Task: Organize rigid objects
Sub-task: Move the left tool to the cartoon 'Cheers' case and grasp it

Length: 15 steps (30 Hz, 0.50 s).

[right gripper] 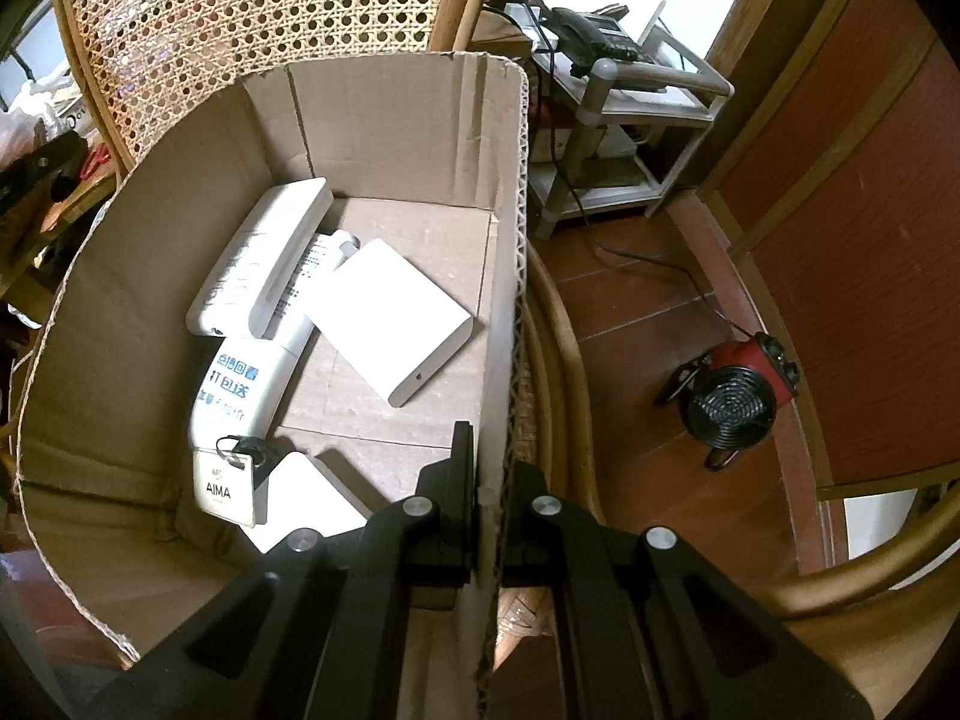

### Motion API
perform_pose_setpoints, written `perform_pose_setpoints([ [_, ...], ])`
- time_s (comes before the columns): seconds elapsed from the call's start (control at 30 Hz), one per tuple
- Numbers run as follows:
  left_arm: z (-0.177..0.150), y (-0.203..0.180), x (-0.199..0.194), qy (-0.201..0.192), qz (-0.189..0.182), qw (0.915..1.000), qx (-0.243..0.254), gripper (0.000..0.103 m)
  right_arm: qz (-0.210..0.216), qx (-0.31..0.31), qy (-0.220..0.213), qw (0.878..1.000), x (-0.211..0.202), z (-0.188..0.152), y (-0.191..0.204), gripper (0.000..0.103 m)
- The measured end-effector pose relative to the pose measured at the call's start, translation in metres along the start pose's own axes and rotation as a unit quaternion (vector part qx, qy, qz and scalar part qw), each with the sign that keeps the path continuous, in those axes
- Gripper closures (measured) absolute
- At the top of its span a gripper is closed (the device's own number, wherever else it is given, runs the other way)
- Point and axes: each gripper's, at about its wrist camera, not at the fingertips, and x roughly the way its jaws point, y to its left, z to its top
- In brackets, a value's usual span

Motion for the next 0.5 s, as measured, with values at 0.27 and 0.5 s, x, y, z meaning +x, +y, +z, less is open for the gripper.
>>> perform_pose_setpoints([
  [0.27,0.003,0.017,0.053,0.04,0.023,0.9989,-0.012,0.007,0.002,-0.007,0.001,1.0,0.001,-0.001,0.0,0.097],
  [0.5,-0.001,0.015,0.085,0.059,0.025,0.9979,-0.013,0.016,-0.001,-0.006,0.002,1.0,0.002,-0.001,0.0,0.097],
])
